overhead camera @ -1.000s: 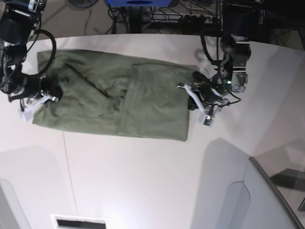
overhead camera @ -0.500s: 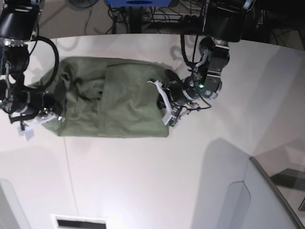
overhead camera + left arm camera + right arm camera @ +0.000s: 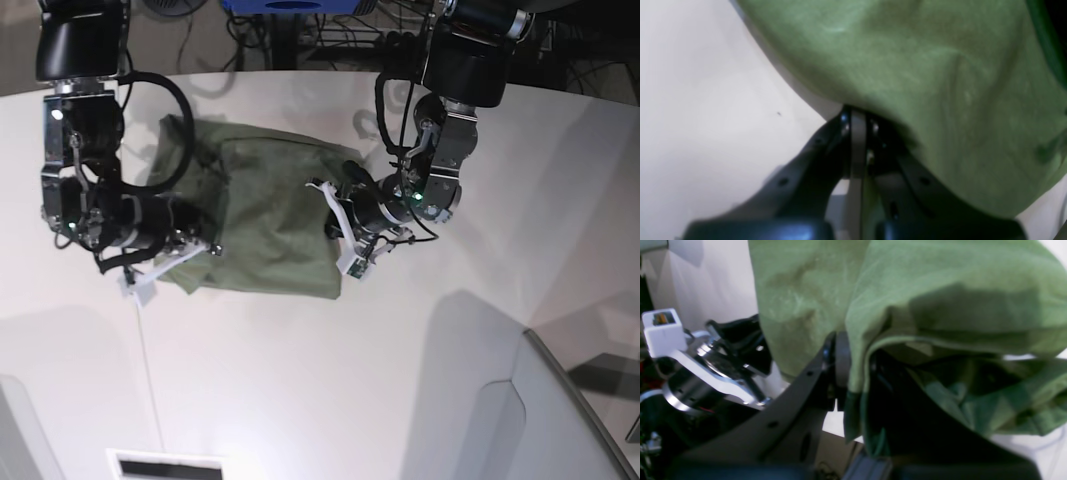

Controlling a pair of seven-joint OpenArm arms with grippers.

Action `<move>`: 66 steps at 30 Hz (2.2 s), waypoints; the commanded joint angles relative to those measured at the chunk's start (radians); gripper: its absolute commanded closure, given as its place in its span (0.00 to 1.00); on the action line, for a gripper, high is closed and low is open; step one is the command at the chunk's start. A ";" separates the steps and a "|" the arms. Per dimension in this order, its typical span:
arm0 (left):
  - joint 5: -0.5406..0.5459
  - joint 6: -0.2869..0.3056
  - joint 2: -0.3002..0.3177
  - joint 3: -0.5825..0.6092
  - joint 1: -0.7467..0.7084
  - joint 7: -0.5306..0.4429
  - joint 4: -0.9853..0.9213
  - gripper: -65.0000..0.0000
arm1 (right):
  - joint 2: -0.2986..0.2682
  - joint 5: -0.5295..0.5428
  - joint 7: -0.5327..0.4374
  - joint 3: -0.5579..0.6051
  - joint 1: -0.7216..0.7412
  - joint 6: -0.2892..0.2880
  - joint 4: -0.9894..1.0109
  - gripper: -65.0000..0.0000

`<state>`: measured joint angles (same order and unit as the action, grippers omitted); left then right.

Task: Layout the t-shirt on the table in an organized manner, then fold the t-shirt properly
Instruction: 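Grasp both ends of the shirt band with both grippers, then fold the band end held by the right gripper over toward the left gripper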

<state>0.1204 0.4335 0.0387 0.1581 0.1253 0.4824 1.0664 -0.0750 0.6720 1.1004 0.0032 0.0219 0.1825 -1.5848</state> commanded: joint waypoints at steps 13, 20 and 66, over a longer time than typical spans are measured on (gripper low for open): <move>0.005 0.003 -0.016 0.002 -0.026 0.002 0.039 1.00 | 0.071 0.012 -0.030 0.067 0.074 0.073 0.013 0.99; 0.000 0.003 -0.016 0.001 -0.040 0.002 0.076 1.00 | 0.096 0.018 -0.082 0.070 0.094 0.070 0.094 0.99; -0.001 0.001 0.204 -0.495 -0.329 0.135 0.492 1.00 | 0.168 0.018 -0.204 0.168 0.109 0.064 0.185 0.57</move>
<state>0.1078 0.4370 0.2317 -0.3317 -0.2165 0.6415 1.5322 0.0883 0.6758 0.9043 0.1722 0.1101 0.2535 -1.3853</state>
